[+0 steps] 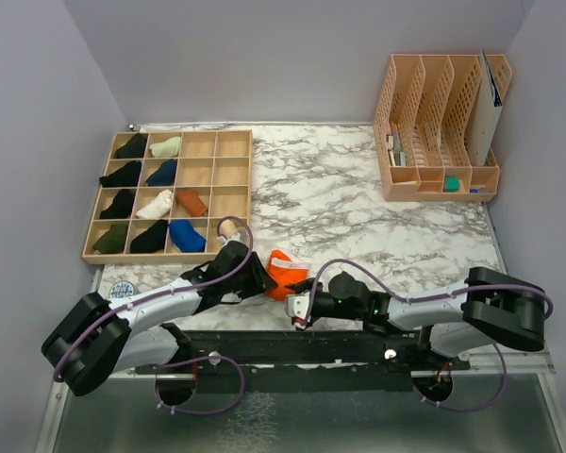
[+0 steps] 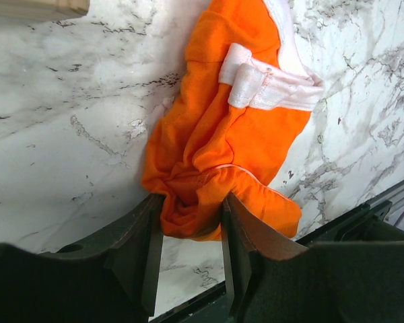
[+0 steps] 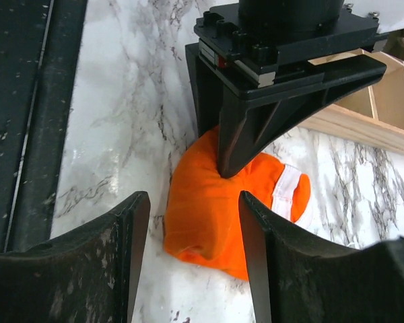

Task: Roll the underwear
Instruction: Roll the underwear to the center of the board.

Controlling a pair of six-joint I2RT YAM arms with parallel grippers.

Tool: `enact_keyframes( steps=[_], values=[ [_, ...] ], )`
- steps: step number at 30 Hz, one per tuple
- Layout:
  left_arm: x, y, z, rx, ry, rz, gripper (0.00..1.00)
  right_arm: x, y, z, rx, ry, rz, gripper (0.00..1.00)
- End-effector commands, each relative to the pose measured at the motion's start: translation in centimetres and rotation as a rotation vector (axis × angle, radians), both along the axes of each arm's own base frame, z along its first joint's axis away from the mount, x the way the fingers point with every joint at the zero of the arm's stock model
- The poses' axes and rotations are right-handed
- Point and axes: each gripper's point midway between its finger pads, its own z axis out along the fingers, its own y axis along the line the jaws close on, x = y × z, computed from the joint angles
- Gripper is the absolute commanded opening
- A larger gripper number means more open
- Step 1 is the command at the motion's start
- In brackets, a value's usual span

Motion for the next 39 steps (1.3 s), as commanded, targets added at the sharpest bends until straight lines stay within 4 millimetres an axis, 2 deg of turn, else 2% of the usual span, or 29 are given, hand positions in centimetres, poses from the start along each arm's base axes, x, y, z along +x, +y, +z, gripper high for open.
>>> enact_keyframes(
  steps=[1,5,9,11,13,14,19,24,26,29,31,34,37,39],
  values=[
    [-2.2,1.6,-2.4,0.094,0.091,-0.039,0.42,1.3,1.3,-0.1,-0.044,-0.109,0.000,0.58],
    [-2.2,1.5,-2.3,0.090,0.094,-0.040,0.42,1.8,1.3,-1.2,-0.078,-0.106,-0.025,0.55],
    [-2.1,1.5,-2.2,0.091,0.092,-0.042,0.42,2.0,0.7,-3.3,-0.139,-0.098,-0.043,0.53],
    [-2.1,1.5,-2.1,0.090,0.092,-0.044,0.42,2.1,0.3,-4.4,-0.166,-0.083,-0.059,0.48],
    [-2.1,1.4,-2.0,0.087,0.092,-0.045,0.42,2.6,-0.2,-5.1,-0.193,-0.086,-0.101,0.37],
    [-2.0,1.4,-2.0,0.087,0.089,-0.044,0.42,2.9,-0.5,-5.2,-0.199,-0.090,-0.128,0.35],
    [-2.1,1.6,-1.8,0.085,0.086,-0.043,0.43,4.5,-2.6,-6.5,-0.254,-0.118,-0.255,0.36],
    [-2.0,1.7,-1.6,0.073,0.082,-0.041,0.45,3.8,-2.9,-7.5,-0.262,-0.059,-0.254,0.45],
    [-2.0,1.7,-1.7,0.072,0.085,-0.043,0.45,3.6,-2.9,-7.7,-0.261,-0.048,-0.250,0.42],
    [-2.1,1.6,-1.7,0.071,0.086,-0.053,0.45,3.6,-2.9,-7.9,-0.261,-0.041,-0.256,0.29],
    [-2.1,1.7,-1.7,0.073,0.086,-0.054,0.45,3.9,-2.8,-8.0,-0.267,-0.043,-0.268,0.26],
    [-2.0,1.7,-1.6,0.070,0.085,-0.050,0.45,4.1,-2.7,-8.1,-0.275,-0.044,-0.277,0.12],
    [-1.7,1.9,-1.2,0.065,0.073,-0.031,0.49,3.7,-2.5,-8.3,-0.283,-0.011,-0.269,0.02],
    [-1.3,2.1,-0.8,0.059,0.061,-0.014,0.51,3.0,-2.2,-8.2,-0.265,0.037,-0.252,0.01]
  ],
)
